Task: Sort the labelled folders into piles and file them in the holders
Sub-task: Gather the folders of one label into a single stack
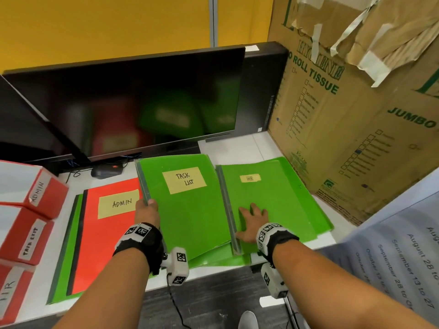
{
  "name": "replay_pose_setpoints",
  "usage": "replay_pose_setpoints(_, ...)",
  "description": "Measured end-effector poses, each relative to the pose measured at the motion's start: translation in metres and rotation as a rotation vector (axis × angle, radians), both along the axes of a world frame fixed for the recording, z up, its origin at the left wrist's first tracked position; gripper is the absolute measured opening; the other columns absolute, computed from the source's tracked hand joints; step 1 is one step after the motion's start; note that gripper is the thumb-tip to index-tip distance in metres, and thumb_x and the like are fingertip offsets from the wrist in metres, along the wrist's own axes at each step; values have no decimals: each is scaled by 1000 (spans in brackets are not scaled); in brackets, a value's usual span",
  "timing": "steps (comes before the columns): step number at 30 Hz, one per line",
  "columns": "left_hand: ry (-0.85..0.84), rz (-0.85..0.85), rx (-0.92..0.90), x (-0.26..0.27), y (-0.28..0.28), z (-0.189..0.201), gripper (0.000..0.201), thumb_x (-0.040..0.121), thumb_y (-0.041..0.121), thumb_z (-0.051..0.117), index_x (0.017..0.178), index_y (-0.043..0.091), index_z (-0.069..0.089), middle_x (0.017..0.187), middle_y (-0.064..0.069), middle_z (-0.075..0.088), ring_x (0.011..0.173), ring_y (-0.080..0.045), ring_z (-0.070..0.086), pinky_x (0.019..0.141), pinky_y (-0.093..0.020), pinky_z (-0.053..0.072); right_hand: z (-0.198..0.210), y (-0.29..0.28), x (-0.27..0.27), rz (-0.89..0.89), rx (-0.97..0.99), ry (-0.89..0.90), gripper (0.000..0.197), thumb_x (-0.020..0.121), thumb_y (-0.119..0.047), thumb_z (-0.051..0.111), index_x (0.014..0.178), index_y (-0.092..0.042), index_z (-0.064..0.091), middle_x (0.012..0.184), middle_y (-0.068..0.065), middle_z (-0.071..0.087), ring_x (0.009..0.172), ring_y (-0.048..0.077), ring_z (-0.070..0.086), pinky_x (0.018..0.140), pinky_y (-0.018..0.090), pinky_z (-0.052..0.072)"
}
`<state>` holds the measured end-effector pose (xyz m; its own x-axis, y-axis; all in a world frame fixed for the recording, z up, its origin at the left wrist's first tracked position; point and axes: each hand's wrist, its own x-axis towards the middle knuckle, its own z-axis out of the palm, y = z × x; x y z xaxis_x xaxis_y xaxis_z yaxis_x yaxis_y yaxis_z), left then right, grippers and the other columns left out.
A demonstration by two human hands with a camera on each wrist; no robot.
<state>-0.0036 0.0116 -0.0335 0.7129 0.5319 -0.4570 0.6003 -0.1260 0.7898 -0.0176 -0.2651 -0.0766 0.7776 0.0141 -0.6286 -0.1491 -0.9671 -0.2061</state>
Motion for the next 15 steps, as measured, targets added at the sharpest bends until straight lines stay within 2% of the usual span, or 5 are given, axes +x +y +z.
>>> replay_pose_setpoints(3,-8,10,-3,-5,4,1,45,102,26,33,145,13,28,143,-17,41,130,-36,41,108,-51,33,0,-21,2,-127,-99,28,82,81,-36,63,147,-34,15,159,-1,-6,143,42,-5,109,67,18)
replay_pose_setpoints(6,-25,27,-3,-8,9,2,44,102,25,33,144,13,29,143,-16,41,131,-36,40,108,-51,31,1,-28,2,-184,-138,10,80,82,-59,50,148,-30,15,159,3,-1,144,40,-2,107,70,17)
replay_pose_setpoints(10,-39,53,33,-8,18,2,43,101,25,34,142,11,33,134,-22,48,122,-40,47,104,-51,37,-2,-10,-6,-142,-37,11,93,74,-76,45,146,-45,-6,159,4,-12,143,44,-8,106,73,13)
replay_pose_setpoints(12,-46,69,30,-8,22,2,43,101,25,34,142,11,32,132,-21,49,120,-40,48,102,-50,38,-3,-2,-11,-74,-49,24,94,74,-74,48,143,-50,-11,158,1,-18,143,44,-11,104,74,12)
replay_pose_setpoints(15,-49,84,33,-10,30,2,44,100,27,35,141,13,32,131,-23,50,119,-42,50,102,-55,39,-8,4,-16,-13,-64,63,98,77,-52,61,141,-53,-13,156,-3,-25,141,44,-16,104,74,17)
